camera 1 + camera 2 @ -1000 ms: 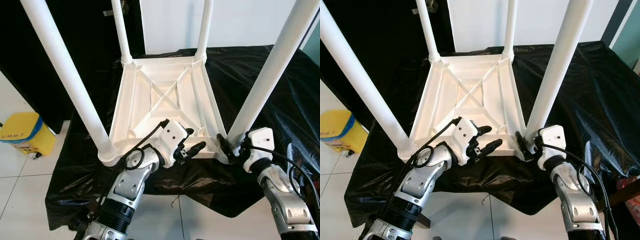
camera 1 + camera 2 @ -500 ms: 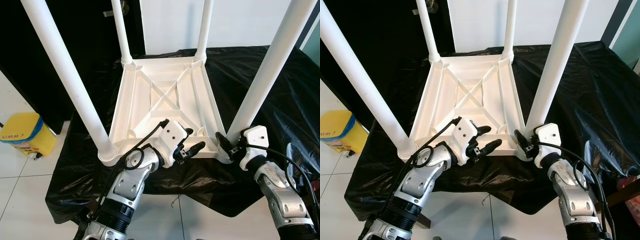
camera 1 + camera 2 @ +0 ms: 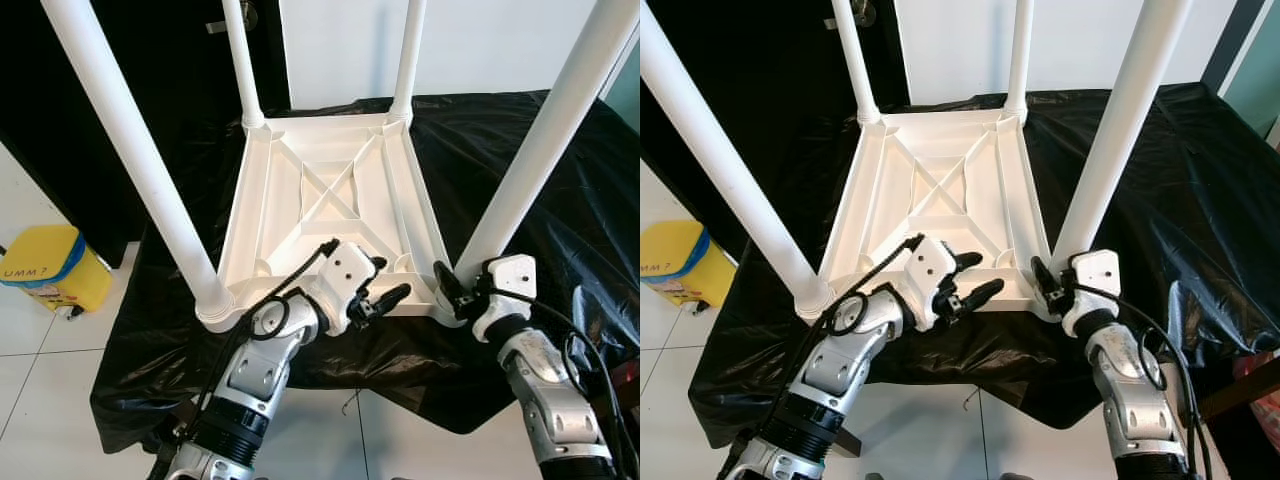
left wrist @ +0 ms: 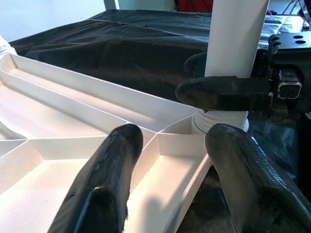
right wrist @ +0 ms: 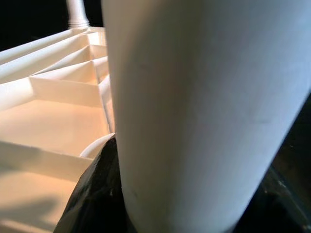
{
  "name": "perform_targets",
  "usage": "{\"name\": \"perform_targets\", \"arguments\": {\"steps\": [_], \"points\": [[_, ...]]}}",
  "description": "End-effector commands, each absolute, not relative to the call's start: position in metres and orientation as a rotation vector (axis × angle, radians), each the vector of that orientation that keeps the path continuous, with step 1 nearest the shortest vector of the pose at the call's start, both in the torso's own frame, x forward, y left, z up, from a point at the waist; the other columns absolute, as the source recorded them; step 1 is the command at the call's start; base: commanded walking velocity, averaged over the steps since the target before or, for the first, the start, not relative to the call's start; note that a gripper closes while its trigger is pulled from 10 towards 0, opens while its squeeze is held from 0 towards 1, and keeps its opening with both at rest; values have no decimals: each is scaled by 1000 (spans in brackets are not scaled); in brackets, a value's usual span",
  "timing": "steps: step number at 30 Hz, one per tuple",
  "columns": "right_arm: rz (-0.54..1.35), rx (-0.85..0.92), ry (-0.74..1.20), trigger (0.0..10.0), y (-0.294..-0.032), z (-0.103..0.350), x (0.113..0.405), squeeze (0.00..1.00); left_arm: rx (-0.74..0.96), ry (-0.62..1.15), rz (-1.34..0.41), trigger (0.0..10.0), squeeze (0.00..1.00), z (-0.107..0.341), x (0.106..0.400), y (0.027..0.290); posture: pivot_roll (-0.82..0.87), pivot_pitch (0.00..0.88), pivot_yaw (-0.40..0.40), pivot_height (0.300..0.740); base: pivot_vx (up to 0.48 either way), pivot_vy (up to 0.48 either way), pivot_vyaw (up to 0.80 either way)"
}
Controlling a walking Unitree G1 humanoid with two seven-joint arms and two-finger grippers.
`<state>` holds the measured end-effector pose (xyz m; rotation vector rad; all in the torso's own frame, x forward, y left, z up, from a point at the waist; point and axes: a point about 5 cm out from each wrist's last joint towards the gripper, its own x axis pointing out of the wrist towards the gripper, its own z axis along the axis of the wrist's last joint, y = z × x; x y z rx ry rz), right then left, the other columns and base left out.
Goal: Building children table
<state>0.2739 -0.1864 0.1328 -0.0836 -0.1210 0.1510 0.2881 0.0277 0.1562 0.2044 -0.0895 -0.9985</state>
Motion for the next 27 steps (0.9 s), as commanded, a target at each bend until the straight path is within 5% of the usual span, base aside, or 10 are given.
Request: {"name": "perform_targets", "arguments": {"steps": [1, 12, 27], "points": [[99, -58, -104, 10000, -188, 130, 273, 0, 210, -87, -936, 10000, 0, 154, 291, 28, -231, 76, 29, 740, 0, 0, 0], [-273, 129, -77, 10000, -167, 120, 267, 0, 213, -87, -930, 10000, 0, 154, 290, 29, -218, 78, 26, 740, 0, 0, 0], [-252, 99, -122, 10000, -157, 128, 267, 0, 219, -88, -933, 10000, 0, 154, 291, 30, -220, 79, 30, 740, 0, 0, 0]]}}
